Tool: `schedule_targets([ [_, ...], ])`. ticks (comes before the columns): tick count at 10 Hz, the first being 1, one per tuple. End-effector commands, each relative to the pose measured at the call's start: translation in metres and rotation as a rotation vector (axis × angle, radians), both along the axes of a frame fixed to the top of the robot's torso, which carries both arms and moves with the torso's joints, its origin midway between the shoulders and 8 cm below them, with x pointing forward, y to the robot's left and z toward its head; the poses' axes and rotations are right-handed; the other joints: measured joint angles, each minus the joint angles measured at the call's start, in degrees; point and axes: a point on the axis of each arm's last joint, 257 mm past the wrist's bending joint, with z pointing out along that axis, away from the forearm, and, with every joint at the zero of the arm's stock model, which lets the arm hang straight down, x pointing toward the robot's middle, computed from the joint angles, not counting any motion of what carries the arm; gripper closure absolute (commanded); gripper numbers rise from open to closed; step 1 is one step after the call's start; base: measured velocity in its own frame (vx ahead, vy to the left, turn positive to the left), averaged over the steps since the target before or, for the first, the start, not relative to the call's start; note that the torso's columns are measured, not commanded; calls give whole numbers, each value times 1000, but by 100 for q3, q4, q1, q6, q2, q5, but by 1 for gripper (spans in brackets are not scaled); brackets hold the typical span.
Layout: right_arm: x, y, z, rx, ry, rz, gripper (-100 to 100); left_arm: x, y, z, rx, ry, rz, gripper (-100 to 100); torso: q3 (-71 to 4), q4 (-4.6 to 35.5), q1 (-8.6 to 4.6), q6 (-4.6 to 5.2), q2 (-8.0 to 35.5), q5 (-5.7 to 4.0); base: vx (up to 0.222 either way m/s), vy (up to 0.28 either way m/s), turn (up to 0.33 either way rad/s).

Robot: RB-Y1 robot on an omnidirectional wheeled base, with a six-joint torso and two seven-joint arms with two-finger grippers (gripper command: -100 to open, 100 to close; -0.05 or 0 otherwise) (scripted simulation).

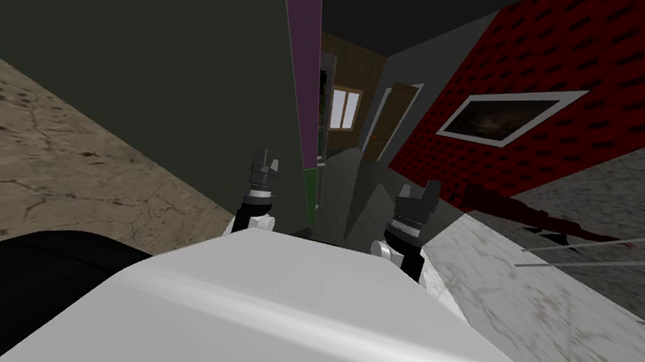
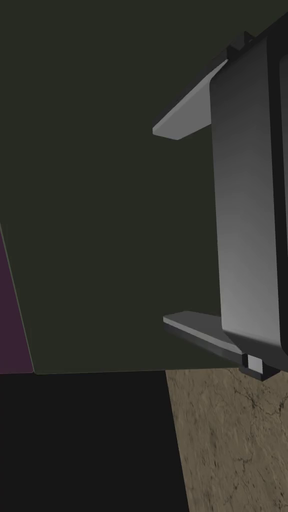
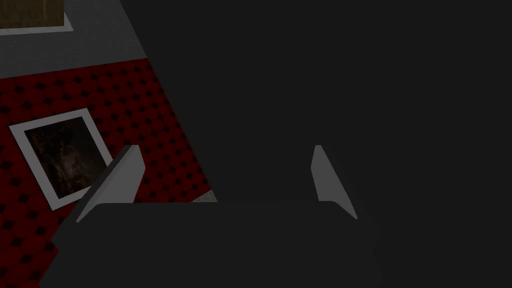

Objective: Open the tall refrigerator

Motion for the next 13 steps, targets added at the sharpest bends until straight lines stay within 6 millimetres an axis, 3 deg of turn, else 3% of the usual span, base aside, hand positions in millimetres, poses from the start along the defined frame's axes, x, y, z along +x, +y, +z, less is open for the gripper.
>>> schedule_targets([
  [1,0,0,0,0,0,0,0,0,0,0,0,0,0,0,-467,235,0,0,232,0,0,0,0],
  [9,0,0,0,0,0,0,0,0,0,0,0,0,0,0,-7073,3537,0,0,3539,0,0,0,0],
  [10,0,0,0,0,0,0,0,3,0,-4,28,24,-15,-100,-7919,3960,0,0,3962,0,36,-29,95],
  [13,0,0,0,0,1,0,0,11,13,-14,32,89,-17,-100,-8472,4212,-30,-1,4189,-8,127,-111,155],
])
